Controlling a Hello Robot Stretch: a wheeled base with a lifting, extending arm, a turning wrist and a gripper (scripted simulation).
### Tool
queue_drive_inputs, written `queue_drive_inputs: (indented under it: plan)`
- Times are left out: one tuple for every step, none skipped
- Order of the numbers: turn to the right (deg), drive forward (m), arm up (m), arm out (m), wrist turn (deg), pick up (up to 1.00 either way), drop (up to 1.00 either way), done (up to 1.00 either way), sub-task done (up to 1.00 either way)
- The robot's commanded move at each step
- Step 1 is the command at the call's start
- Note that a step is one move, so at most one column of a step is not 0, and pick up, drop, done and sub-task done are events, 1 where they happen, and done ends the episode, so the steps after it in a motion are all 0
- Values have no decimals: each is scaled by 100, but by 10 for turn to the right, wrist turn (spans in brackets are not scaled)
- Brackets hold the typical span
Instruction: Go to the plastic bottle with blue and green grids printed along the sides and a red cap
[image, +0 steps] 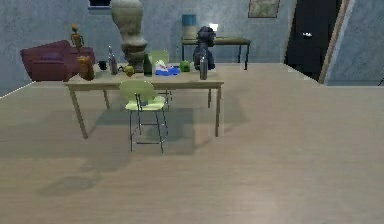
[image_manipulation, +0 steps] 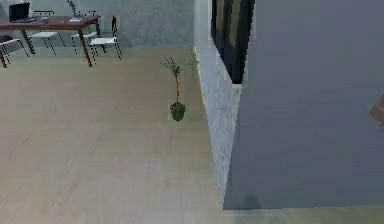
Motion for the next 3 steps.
queue_drive_inputs:
  plan:
    - [0,100,0,0,0,0,0,0,0]
    - [30,0,0,0,0,0,0,0,0]
    - [0,30,0,0,0,0,0,0,0]
